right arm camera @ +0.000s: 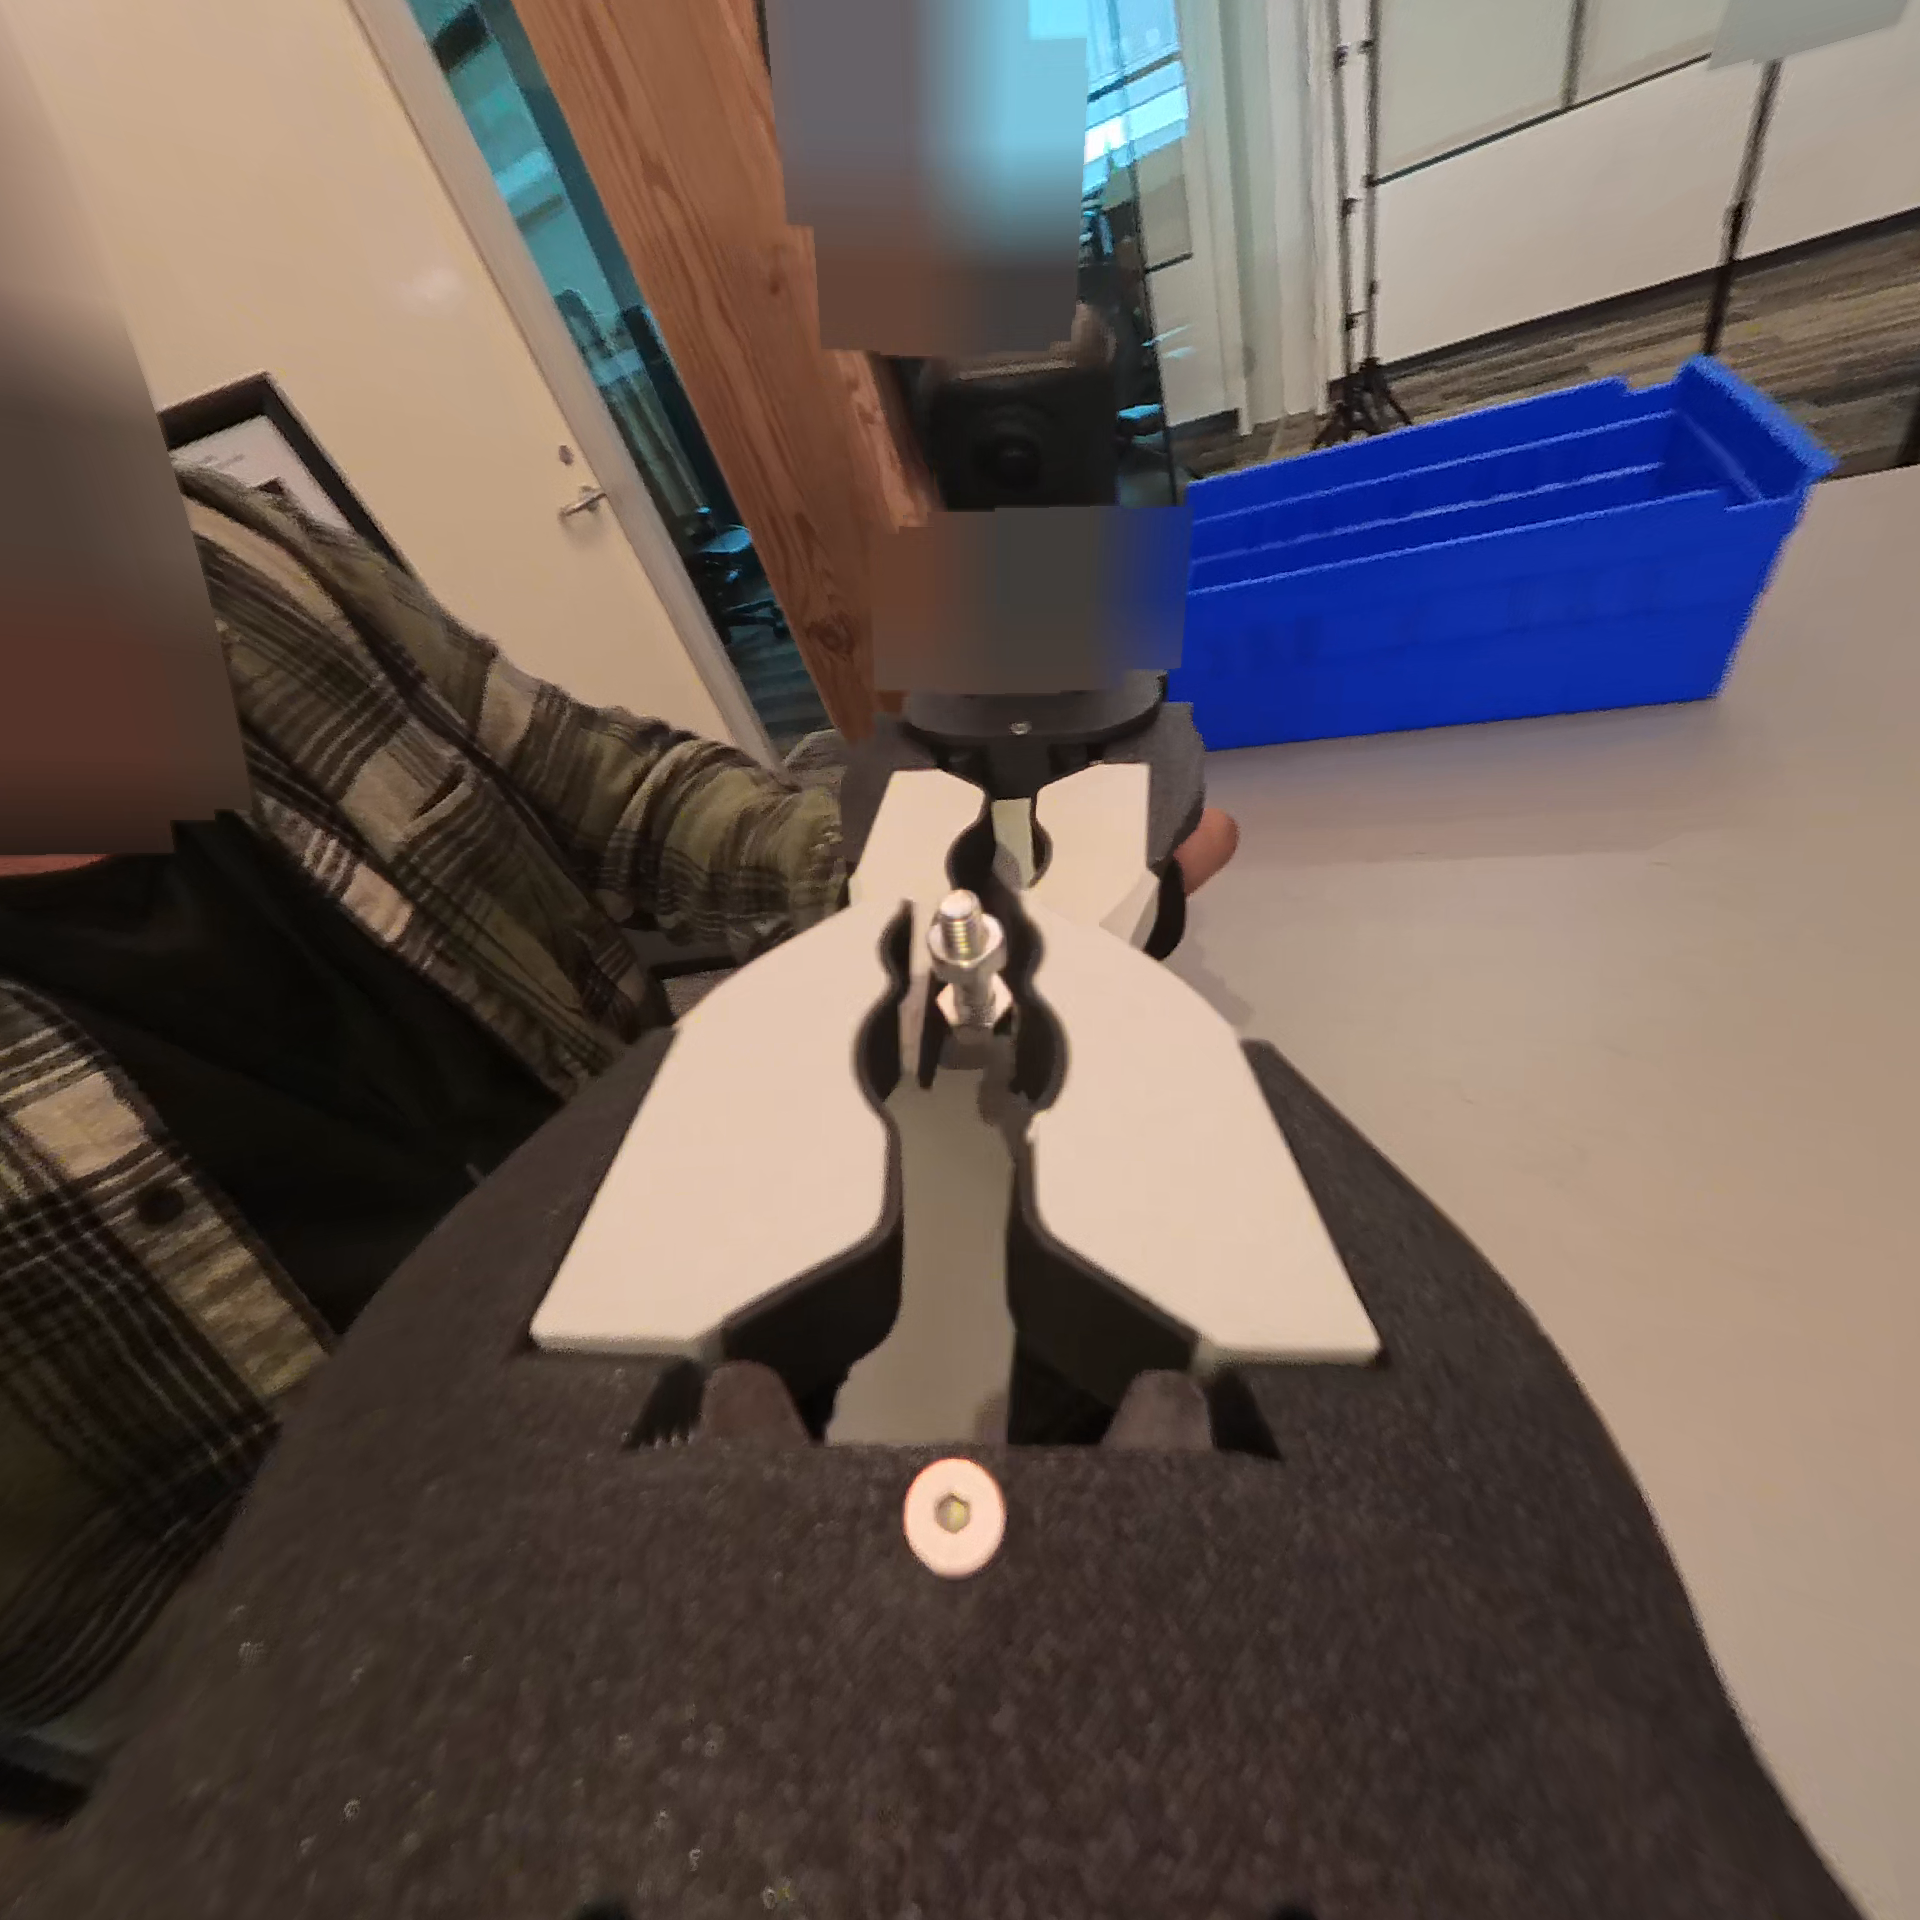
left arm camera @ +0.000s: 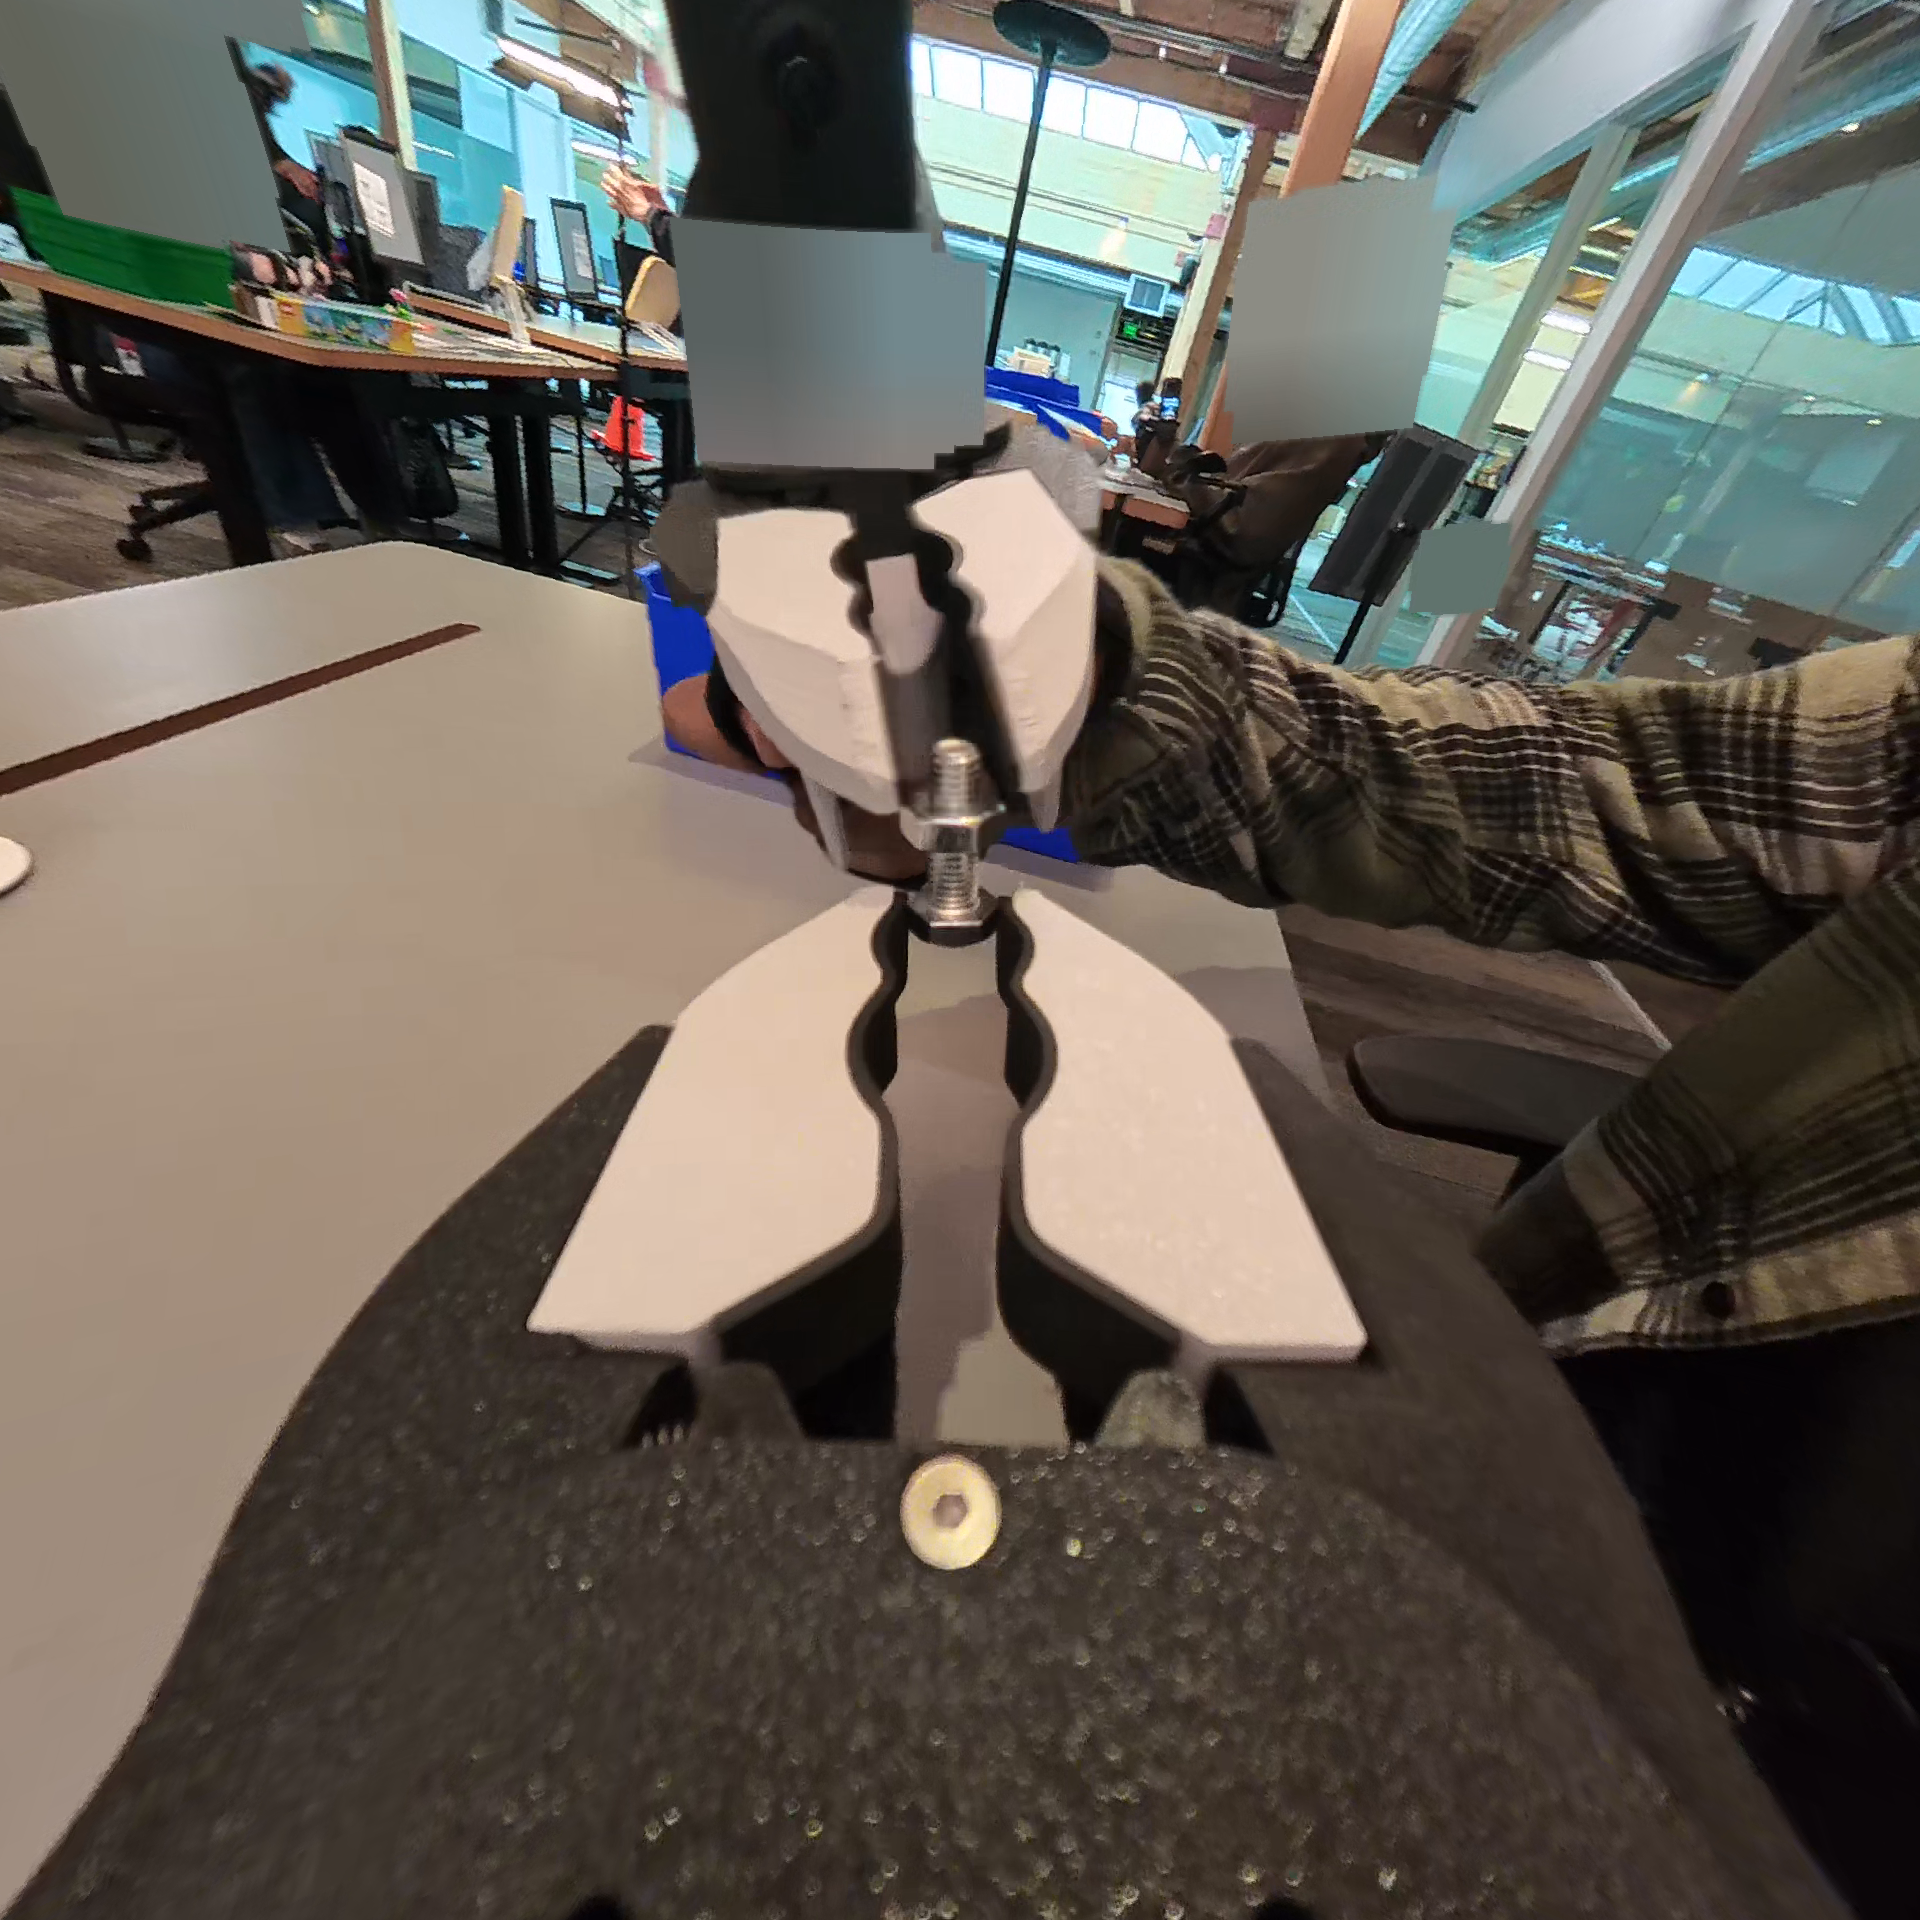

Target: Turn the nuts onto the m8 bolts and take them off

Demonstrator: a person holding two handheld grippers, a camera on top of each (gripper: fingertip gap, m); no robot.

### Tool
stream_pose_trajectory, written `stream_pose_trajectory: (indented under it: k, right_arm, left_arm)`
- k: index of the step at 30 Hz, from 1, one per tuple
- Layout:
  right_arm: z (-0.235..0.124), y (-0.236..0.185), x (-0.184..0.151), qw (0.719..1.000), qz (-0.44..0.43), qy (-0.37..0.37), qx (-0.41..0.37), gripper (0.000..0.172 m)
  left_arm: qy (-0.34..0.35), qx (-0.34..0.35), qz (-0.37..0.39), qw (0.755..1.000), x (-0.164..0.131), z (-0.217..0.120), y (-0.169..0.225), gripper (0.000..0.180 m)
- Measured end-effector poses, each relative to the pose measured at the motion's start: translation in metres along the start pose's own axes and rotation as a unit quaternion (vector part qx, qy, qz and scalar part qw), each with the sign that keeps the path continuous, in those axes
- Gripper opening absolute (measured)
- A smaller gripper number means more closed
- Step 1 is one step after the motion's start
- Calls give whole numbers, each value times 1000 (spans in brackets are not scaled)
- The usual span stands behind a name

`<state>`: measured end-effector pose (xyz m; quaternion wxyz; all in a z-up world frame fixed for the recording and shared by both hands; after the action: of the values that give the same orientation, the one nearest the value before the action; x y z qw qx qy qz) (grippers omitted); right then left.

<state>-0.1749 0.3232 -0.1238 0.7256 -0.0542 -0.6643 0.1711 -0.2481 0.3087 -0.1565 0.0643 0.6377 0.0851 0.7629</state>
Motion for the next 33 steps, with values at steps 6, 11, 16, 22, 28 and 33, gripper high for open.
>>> stream_pose_trajectory:
  k: [6,11,16,22,28,33]
  right_arm:
    - [-14,15,10,980,-60,21,-190,70]
    - [-19,29,9,939,-133,-22,-318,93]
    - [-32,30,17,923,-155,-28,-351,90]
    - [-17,30,17,941,-134,-8,-310,92]
    - [-34,35,18,920,-160,-18,-357,90]
    - [-10,32,16,935,-150,-15,-321,94]
  left_arm:
    - [15,30,27,999,1,1,-20,16]
    - [31,12,29,999,4,8,-26,16]
    - [53,0,13,999,6,5,-33,16]
    - [58,-2,3,998,3,1,-38,16]
    - [74,-7,-2,997,2,-5,-37,16]
    - [67,-8,4,998,-1,-5,-39,16]
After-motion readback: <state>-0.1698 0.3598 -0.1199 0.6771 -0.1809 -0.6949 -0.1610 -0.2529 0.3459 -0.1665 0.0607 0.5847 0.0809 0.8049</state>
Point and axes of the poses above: each gripper's, where its closed fingertips meet, z out along the fingers, x out of its top, y = z × x across the jaws, the point moved 5 cm from there along -z, back along the fingers, and after that the axes turned 13 degrees about y, right-handed, at the moved point
